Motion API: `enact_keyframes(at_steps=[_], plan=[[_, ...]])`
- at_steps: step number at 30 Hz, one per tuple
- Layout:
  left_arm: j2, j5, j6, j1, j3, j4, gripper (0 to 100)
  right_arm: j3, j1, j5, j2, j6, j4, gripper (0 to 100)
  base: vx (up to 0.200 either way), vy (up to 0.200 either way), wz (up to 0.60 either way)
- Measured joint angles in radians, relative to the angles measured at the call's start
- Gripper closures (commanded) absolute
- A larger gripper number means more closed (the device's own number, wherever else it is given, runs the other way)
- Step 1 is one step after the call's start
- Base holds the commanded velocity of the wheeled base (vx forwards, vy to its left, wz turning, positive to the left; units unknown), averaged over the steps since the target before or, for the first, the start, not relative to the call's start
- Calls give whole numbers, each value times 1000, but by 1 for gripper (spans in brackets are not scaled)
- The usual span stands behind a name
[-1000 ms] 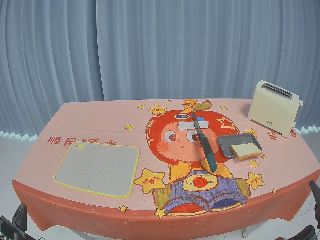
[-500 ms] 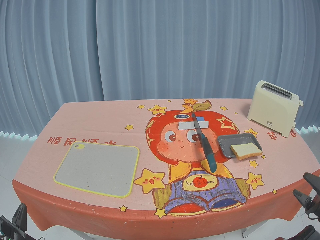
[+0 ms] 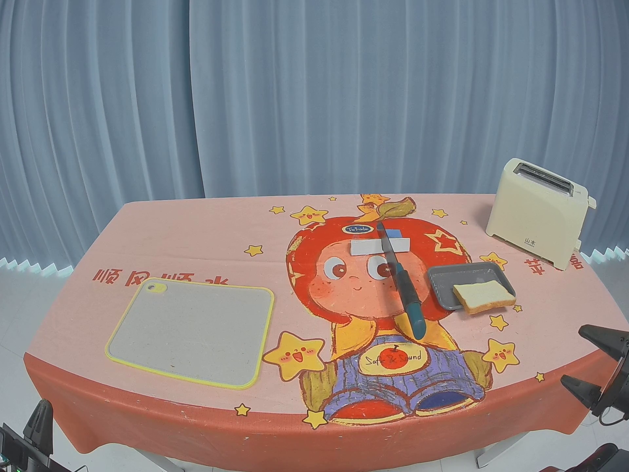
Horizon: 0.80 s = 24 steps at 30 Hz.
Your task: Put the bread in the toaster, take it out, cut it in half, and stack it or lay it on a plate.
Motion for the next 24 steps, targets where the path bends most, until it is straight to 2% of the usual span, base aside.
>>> enact_keyframes(at_steps=[3, 9, 24], plan=[[0, 0, 0, 0, 0, 0, 100, -18, 4, 0, 30, 19, -1, 0, 0, 0, 0], [0, 0, 0, 0, 0, 0, 100, -38, 16, 1, 83, 24, -14, 0, 0, 0, 0], [0, 0, 0, 0, 0, 0, 100, -39, 28, 5, 302, 21, -180, 0, 0, 0, 0]])
